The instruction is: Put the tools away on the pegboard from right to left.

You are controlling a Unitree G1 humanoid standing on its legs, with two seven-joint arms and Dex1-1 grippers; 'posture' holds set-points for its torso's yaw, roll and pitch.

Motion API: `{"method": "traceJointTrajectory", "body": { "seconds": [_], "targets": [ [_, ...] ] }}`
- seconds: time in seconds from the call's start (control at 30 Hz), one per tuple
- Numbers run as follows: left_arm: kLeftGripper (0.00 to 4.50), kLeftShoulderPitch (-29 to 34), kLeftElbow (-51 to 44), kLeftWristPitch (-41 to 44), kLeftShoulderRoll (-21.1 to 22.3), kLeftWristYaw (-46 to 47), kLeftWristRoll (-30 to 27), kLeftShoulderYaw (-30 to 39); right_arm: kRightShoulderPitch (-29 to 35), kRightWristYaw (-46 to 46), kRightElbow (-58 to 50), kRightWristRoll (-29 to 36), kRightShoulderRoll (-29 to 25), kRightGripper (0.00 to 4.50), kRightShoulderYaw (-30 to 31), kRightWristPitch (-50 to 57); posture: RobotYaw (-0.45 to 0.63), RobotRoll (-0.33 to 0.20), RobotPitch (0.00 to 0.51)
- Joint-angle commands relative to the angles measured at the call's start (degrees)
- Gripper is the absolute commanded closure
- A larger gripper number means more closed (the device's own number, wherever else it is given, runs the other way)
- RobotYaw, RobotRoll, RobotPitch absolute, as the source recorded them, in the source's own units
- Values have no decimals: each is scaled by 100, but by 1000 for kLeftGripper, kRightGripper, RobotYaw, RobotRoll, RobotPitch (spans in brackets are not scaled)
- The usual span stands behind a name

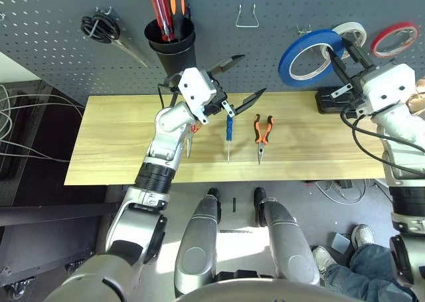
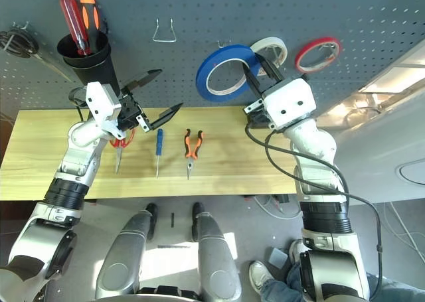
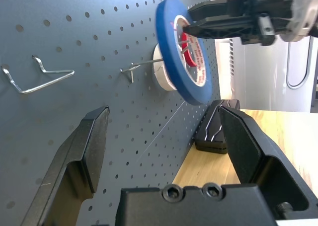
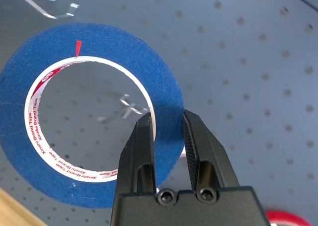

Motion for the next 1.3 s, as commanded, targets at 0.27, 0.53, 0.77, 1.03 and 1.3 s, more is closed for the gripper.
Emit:
{"method": "traceJointTrajectory", "body": {
  "seconds": [0.27, 0.53, 0.77, 1.03, 1.3],
  "targets": [
    [0, 42, -53, 93, -150, -123, -50, -189, -570, -412, 1281, -261, 374, 3792, 139, -51, 76, 0, 366],
    [0, 98, -37, 395, -76, -265, 12, -324, -463, -299, 1419, -265, 559, 2726, 300, -85, 87, 0, 372],
    [0, 173, -20, 560, 40, -356, 149, -479, 577, 177, 973, -161, 430, 367, 385, 93, 76, 0, 379],
    [0, 227, 278, 1251, 430, -836, 504, -930, 1061, 319, 330, 955, 1048, 42, 100, 3166, 66, 0, 382],
    [0, 22, 694, 1092, 785, -1127, 969, -1179, 568, -817, 213, 1716, 2262, 42, -402, 5909, 90, 0, 393]
  ]
}}
